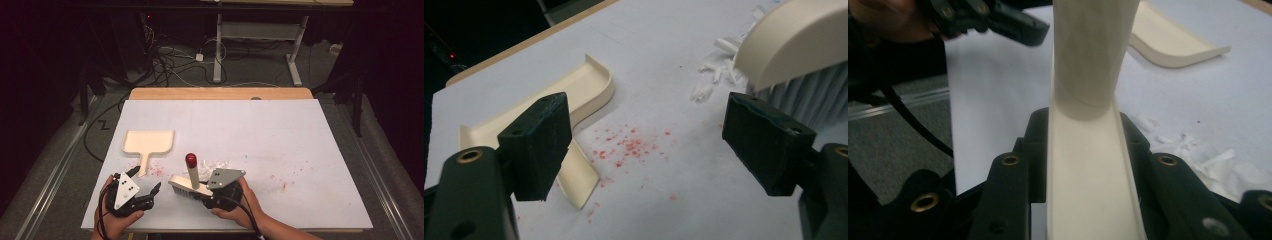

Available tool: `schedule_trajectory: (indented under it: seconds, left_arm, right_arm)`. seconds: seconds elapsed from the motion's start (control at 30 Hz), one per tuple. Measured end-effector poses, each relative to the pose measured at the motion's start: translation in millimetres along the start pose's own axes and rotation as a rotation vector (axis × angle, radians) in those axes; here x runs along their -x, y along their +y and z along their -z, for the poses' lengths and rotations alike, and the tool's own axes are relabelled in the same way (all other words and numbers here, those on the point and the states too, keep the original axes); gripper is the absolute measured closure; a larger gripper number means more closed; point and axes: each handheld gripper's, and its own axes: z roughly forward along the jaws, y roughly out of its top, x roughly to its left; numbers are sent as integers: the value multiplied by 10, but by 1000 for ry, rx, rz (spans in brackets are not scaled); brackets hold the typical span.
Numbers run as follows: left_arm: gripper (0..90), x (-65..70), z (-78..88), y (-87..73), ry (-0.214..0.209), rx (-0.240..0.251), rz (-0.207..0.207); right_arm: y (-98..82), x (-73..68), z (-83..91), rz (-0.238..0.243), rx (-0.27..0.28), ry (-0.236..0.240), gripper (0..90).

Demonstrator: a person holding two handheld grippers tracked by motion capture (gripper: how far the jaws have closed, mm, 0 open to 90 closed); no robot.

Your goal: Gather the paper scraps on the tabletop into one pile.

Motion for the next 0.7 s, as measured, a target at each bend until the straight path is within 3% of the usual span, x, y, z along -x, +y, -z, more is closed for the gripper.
schedule_trajectory:
  seconds: [0.07,0.2,0.23,0.37,0.43,0.6,0.7]
  left_arm:
    - [190,6,-6,-7,-5,-6,-5]
    - [190,28,-20,-4,-17,-14,-17]
    - [190,37,-25,-2,-23,-17,-20]
    - [190,79,-57,8,-35,-30,-35]
    - [190,99,-76,11,-40,-41,-45]
    - [189,111,-79,25,-30,-37,-51]
    - [190,90,-71,25,-13,-30,-39]
  right_arm:
    - [-17,10,-67,5,-20,-25,678]
    - [-31,120,-37,-37,-29,-58,678]
    - [-62,210,12,-77,-35,-68,678]
    - [-138,312,157,-91,-54,-134,678]
    - [-160,344,225,-105,-47,-124,678]
    - [-29,327,350,-95,15,-152,678]
    - [80,228,247,-84,31,-158,678]
